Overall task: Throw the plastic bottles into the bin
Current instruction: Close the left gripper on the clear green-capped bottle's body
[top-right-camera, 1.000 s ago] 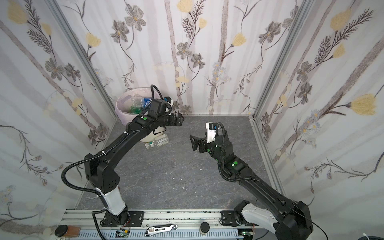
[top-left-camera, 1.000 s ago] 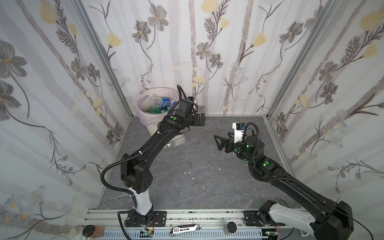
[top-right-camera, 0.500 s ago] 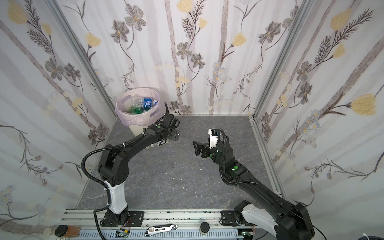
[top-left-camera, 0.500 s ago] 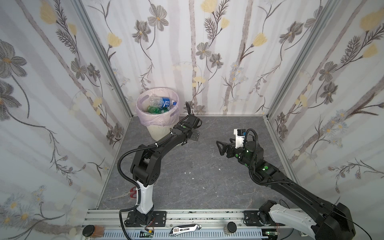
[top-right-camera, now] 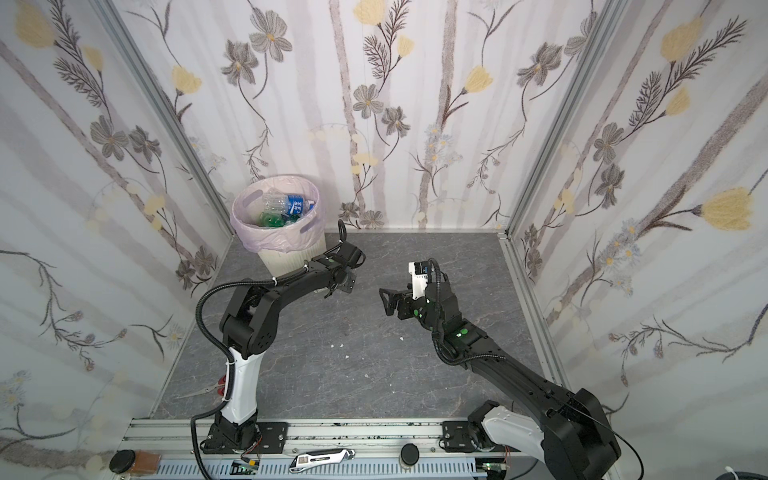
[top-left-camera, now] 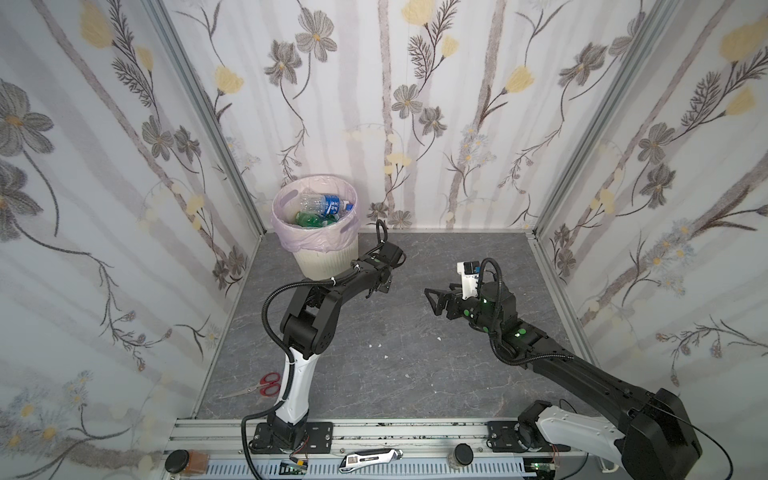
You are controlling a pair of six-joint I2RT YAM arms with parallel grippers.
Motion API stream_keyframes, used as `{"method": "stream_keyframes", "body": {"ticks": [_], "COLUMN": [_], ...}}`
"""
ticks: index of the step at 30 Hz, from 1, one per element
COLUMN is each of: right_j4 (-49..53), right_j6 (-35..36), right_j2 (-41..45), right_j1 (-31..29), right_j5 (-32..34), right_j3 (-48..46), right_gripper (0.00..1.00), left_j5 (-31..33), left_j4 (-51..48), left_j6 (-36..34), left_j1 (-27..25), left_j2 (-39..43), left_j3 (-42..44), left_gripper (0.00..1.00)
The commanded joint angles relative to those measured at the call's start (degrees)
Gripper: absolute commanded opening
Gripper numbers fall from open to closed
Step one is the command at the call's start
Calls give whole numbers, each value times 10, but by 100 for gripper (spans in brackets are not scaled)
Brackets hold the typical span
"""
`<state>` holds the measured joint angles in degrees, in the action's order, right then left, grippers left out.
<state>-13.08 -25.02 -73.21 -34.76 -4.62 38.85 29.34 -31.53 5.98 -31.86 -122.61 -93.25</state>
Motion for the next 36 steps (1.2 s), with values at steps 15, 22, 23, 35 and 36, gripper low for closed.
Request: {"method": "stream_keyframes", "body": {"ticks": [15, 22, 23, 35, 36], "right_j4": [-39, -41, -40, -39, -40], "right_j6": [-14, -15, -14, -15, -16], "right_j2": [-30, -33, -33, -29, -30], "right_j1": [0, 0, 0, 0, 0], "right_j5": [-17, -18, -18, -17, -18], "right_j3": [5, 6, 6, -1, 0], "right_gripper": [100, 100, 100, 100, 100], "left_j5": [-45, -138, -143, -123, -109], "left_j4": [3, 1, 0, -9, -11], "left_j6": [22, 57, 59, 66, 60], "left_j1": [17, 17, 16, 16, 16], "left_j2": [-26, -29, -31, 3, 7], "left_j3": [-17, -21, -23, -28, -25], "left_gripper": [100, 100, 100, 100, 100]}}
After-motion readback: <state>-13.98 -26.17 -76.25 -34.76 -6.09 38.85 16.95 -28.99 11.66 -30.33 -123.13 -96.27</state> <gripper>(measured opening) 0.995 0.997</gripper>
